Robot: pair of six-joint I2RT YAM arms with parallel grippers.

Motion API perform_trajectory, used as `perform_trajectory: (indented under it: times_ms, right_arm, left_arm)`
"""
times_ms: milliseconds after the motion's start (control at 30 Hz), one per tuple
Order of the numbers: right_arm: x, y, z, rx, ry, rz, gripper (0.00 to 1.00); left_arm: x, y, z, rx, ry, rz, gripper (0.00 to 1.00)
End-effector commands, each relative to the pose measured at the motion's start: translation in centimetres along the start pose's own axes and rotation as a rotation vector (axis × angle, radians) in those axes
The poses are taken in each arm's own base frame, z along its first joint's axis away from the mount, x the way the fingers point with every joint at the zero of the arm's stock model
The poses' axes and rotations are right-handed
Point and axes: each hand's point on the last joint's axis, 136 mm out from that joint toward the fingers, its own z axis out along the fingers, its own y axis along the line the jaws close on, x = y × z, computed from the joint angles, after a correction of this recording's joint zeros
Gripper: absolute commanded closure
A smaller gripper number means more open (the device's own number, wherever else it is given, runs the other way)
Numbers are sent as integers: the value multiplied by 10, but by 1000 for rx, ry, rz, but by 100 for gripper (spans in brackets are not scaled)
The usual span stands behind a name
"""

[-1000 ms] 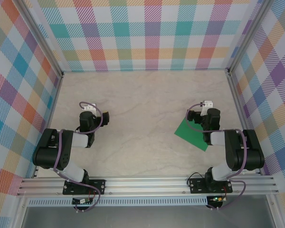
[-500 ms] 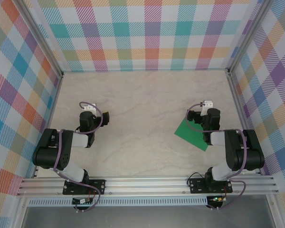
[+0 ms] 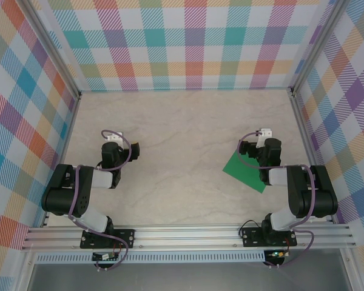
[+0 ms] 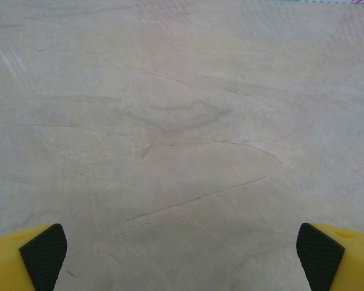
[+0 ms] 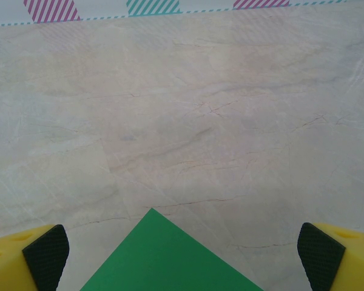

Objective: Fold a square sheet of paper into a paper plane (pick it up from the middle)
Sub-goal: Move the square sheet of paper to the center of the table.

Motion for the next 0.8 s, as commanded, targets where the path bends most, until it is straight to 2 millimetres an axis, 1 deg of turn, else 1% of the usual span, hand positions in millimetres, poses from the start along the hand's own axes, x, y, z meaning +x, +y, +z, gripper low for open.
perform_trajectory:
  times_ms: [0, 700, 767]
  right_arm:
    - [-12, 2, 1, -16, -27, 2, 0]
    - [-11, 2, 1, -16, -28, 2, 0]
    - [-12, 2, 1, -15, -29, 2, 0]
  left_arm:
    - [-11, 1, 2, 3, -23, 9, 0]
    - [-11, 1, 1, 6, -27, 9, 0]
    - [-13, -5, 0, 40, -19, 22, 0]
